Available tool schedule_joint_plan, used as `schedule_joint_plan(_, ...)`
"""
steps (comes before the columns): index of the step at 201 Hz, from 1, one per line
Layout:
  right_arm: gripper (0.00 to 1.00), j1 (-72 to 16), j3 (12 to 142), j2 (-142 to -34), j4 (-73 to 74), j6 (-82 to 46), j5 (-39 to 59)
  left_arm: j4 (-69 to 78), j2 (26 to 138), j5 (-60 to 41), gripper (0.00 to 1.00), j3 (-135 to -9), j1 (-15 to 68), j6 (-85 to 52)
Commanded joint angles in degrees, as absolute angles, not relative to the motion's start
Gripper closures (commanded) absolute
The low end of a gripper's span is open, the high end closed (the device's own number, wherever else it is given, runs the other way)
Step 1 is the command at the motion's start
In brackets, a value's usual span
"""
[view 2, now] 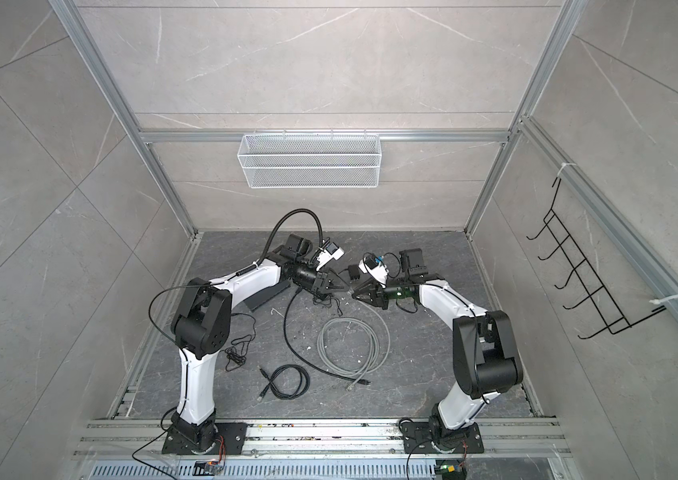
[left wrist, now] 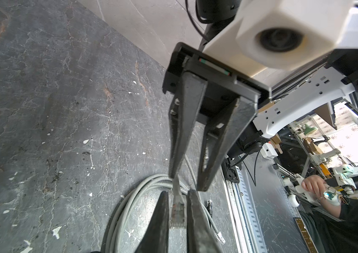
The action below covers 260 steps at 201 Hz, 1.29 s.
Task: Insert the plug into the switch port
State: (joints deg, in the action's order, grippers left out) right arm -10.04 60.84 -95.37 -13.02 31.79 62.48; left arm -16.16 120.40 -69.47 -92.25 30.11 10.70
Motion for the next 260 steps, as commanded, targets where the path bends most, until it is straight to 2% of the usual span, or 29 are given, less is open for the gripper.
schedule_joint_plan(1,0.71,-10.0,59.2,-95.1,-6.0,28.4,64.5,-14.2,120.1,-73.5,1.0,-93.0,30.0,11.4)
schedule_joint_plan(66,0.72,-10.4,59.8,-97.1,-4.5,27.6,68.1,-12.6,119.9,-73.5,1.0,-92.9,30.1,10.5)
schedule_joint_plan(109,0.72,-10.4,62.2,-98.2,-11.5,32.0,69.7,-9.6,118.6,-72.7,1.0,-91.3,30.1,9.2)
schedule_joint_plan(154,0.72,-10.5,61.3,-98.0,-8.9,29.0,69.3,-5.1,117.1,-73.0,1.0,-89.2,30.0,6.8)
schedule_joint_plan(174,0.72,-10.5,59.7,-97.4,-2.4,22.4,68.5,-2.3,116.6,-73.0,1.0,-88.2,30.0,5.0)
schedule_joint_plan(215,0.7,-10.4,52.6,-93.1,19.5,-0.9,61.0,-1.5,116.3,-72.9,1.0,-88.0,30.1,4.4)
schedule_joint_plan(260,0.67,-10.6,37.5,-91.3,53.5,-23.3,53.2,-2.0,115.6,-73.1,1.0,-87.5,29.9,5.0)
